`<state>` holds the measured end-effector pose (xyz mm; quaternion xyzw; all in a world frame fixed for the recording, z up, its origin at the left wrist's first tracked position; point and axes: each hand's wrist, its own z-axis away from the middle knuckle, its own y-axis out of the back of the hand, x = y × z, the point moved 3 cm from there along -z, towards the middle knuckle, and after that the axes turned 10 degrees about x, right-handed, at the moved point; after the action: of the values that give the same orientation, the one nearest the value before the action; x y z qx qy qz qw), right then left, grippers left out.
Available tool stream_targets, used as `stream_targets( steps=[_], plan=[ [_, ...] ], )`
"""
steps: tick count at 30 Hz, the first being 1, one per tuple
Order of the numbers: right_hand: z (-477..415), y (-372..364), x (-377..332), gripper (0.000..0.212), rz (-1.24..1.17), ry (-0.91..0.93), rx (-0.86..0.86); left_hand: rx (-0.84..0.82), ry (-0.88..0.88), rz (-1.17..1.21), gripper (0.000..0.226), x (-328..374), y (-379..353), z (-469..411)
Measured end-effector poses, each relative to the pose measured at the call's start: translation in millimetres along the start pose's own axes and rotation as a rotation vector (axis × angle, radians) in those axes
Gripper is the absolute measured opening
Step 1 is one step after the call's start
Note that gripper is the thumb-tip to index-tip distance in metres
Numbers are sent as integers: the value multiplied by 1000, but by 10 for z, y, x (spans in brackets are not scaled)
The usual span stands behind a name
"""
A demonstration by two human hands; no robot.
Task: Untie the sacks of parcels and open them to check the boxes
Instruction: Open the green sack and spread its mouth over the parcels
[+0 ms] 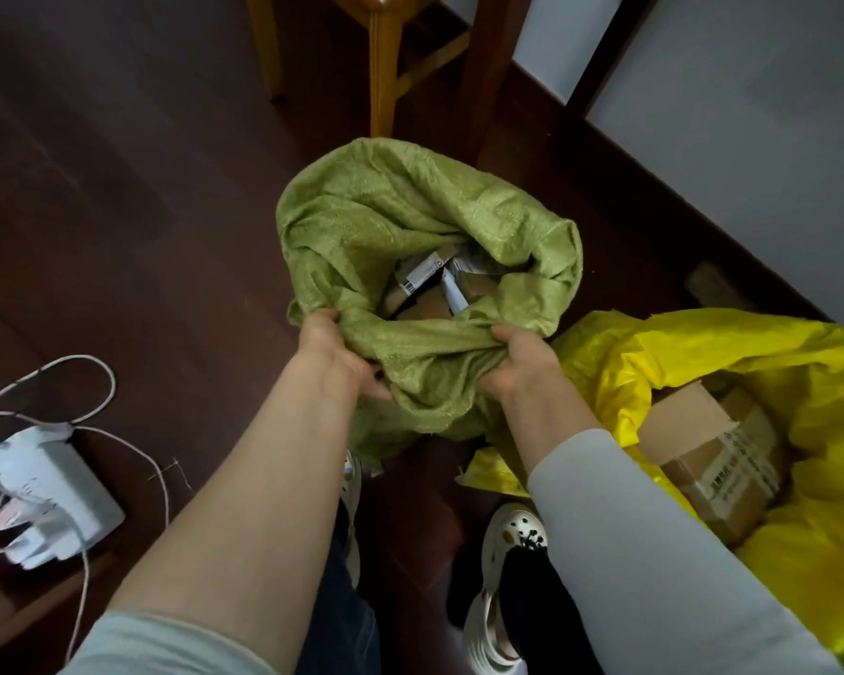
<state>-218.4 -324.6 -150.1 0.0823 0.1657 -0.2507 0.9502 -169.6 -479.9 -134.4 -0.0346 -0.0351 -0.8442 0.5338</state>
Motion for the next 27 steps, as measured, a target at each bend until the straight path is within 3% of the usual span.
stream_targets(
  steps=[3, 7, 9, 12, 18, 22, 27],
  plan=[
    [183, 66, -117, 36, -254, -47, -148, -53, 19, 72, 52, -67, -49, 78],
    [213, 114, -150, 42, -396, -67, -304, 29, 92, 196, 64, -177, -95, 42],
    [218, 92, -161, 46, -399, -61, -364, -75, 148, 196, 58, -148, -144, 19],
    [244, 70, -258, 46, -440, -32, -425, -177, 64, 132, 47, -55, -193, 55],
    [45, 81, -227, 53, -409, -64, -328, -390, -49, 301, 61, -66, -363, 233],
    [-1, 125, -212, 35, -22, -51, -128, -397, -54, 295, 81, -127, -309, 191],
    [-51, 72, -468, 63, 582, 506, 339, -270, 26, 249, 88, -211, -199, -27]
  ],
)
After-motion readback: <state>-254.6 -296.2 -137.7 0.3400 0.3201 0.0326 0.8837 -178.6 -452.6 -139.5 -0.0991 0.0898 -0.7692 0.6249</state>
